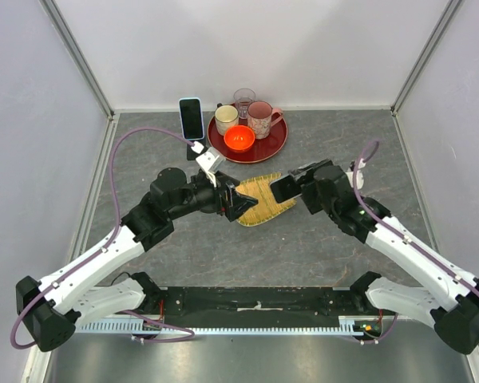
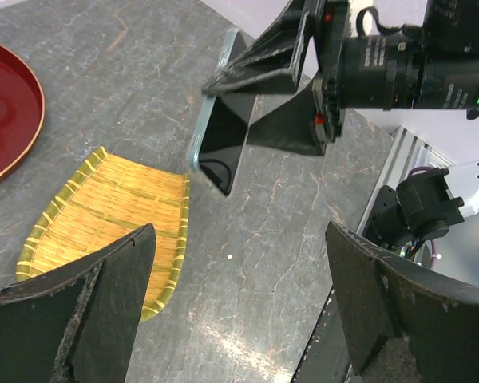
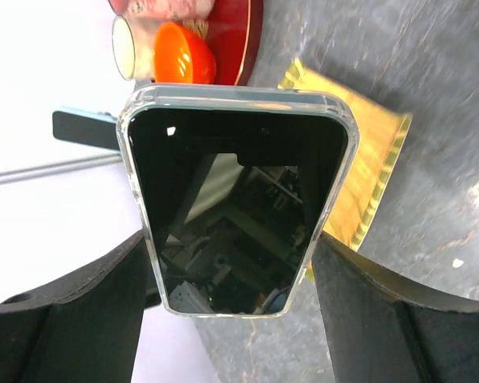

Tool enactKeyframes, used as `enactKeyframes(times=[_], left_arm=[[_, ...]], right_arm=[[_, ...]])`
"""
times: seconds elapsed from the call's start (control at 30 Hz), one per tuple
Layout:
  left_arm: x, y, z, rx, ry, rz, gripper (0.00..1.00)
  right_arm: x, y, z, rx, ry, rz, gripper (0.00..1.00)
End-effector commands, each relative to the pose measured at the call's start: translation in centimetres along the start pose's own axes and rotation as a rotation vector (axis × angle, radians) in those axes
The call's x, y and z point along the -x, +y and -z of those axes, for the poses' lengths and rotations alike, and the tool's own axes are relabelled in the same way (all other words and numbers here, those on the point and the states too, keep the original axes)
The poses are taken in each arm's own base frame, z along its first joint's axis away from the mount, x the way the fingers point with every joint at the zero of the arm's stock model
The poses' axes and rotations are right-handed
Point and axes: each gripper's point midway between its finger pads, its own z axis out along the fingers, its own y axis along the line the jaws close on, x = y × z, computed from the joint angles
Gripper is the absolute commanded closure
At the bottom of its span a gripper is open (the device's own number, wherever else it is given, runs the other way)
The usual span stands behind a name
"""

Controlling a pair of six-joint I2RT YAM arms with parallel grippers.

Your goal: Place the phone on the phone stand

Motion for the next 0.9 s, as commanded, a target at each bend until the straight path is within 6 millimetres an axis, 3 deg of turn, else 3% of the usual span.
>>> enactKeyframes(times=[0.0,0.1,0.17,0.27,0.53,0.67,0.87], left_arm=[[0.9,-0.7,-0.5,-0.039,-0.033,0.023,0.07],[0.8,0.8,-0.6,0.042,-0.026,0.027,0.06],[0.3,2.9,-0.3,0.154,-0.001,0.031,0.06],[0.5,3.5,-0.2,0.167,0.013,0.030,0.06],[-0.1,0.8,-0.5,-0.012,0.059,0.017,0.14],[0.0,0.5,-0.7,-0.048,0.064,0.031,0.31],[0.0,0.5,-0.7,-0.057,0.060,0.035,0.48]], right_arm=[[-3.2,5.8,1.7,0.137,0.104,-0.181,1.00],[-5.3,7.0,2.4,0.171,0.137,-0.173,1.00],[-6.5,7.8,2.8,0.196,0.171,-0.177,1.00],[-8.0,8.5,3.2,0.222,0.209,-0.190,1.00],[-8.2,11.0,4.9,0.327,0.245,-0.228,1.00],[-8.7,11.5,5.5,0.349,0.273,-0.221,1.00],[-9.6,12.0,6.4,0.384,0.304,-0.211,1.00]])
